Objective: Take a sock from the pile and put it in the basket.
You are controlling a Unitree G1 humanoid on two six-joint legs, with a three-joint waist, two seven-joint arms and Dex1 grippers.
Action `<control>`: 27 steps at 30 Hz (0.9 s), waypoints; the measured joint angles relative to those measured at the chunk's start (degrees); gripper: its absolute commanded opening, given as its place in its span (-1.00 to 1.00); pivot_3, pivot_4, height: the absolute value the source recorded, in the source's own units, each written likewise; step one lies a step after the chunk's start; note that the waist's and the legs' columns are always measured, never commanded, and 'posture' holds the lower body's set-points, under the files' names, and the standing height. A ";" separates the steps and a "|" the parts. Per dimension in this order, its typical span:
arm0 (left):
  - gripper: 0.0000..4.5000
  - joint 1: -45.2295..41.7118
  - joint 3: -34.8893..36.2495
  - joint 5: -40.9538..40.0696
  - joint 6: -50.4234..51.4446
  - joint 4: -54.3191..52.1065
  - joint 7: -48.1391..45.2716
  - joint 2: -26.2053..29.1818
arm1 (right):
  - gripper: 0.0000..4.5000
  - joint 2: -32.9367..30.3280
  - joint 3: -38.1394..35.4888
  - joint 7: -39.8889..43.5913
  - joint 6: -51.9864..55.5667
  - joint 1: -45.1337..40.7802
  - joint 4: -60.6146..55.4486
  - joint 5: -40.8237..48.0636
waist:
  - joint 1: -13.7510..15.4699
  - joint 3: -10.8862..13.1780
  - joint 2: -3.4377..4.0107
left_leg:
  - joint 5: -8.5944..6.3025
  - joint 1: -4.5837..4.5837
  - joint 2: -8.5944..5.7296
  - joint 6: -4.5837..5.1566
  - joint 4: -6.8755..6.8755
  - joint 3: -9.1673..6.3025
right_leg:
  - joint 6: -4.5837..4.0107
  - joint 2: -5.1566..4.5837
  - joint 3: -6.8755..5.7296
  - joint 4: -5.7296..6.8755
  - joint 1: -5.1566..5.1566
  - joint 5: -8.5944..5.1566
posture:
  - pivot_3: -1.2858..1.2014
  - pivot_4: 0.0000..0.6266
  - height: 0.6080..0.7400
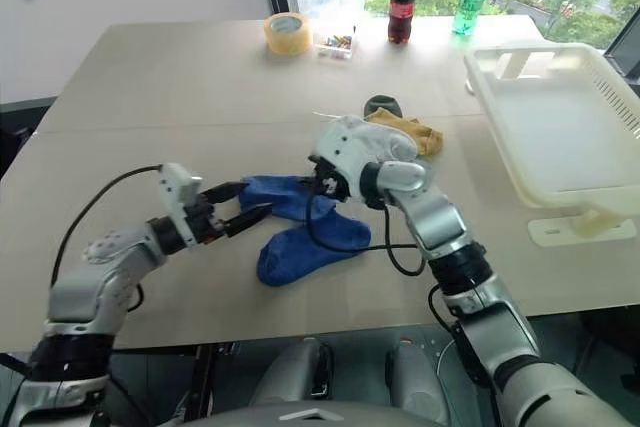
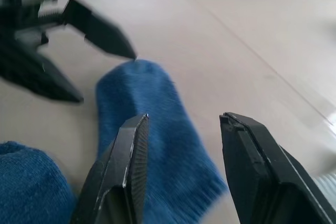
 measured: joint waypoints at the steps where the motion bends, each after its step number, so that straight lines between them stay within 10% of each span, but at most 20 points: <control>1: 0.90 -2.11 -1.20 2.05 -0.72 2.37 0.76 -0.15 | -0.03 -0.34 -0.23 -1.19 2.99 1.00 -0.90 -0.01 | 0.23 -0.01 0.01 | 0.00 0.03 -0.02 0.00 0.01 0.00 | 0.00 0.01 -0.03 0.05 0.01 0.00 | 0.03 -0.52 1.00; 5: 0.51 -7.24 -4.53 8.03 -3.63 9.90 2.79 -0.78 | 0.00 -0.74 0.66 -3.87 8.60 3.96 0.62 -0.05 | 0.35 -0.01 -0.01 | 0.00 0.03 -0.13 0.02 0.04 0.10 | 0.00 0.11 0.03 0.08 0.00 0.00 | 0.03 -0.52 1.00; 11: -0.50 -7.46 -5.00 8.77 -4.69 10.48 2.26 -1.32 | -0.90 -0.52 1.52 -3.84 8.69 3.78 2.31 0.50 | 0.38 -0.02 -0.01 | 0.01 0.05 -0.10 0.03 0.06 0.07 | 0.00 0.08 0.01 0.10 0.01 0.00 | 0.03 -0.52 1.00; 14: -0.97 -3.99 -3.64 6.10 -3.84 7.21 1.11 -2.20 | -1.00 -0.53 1.03 -4.28 7.48 3.39 3.52 1.42 | 0.33 -0.03 -0.02 | 0.01 0.07 -0.09 0.03 0.10 0.09 | 0.00 -0.01 0.05 0.11 0.04 0.00 | 0.03 -0.52 1.00; 27: -0.97 12.84 8.39 -19.80 18.65 -16.36 -4.71 4.83 | -1.00 -13.33 -8.68 0.14 27.35 10.79 -29.37 19.81 | 0.41 0.01 -0.02 | -0.02 -0.03 0.01 0.04 -0.10 -0.19 | -0.01 -0.15 0.08 -0.36 0.16 0.00 | 0.03 -0.52 1.00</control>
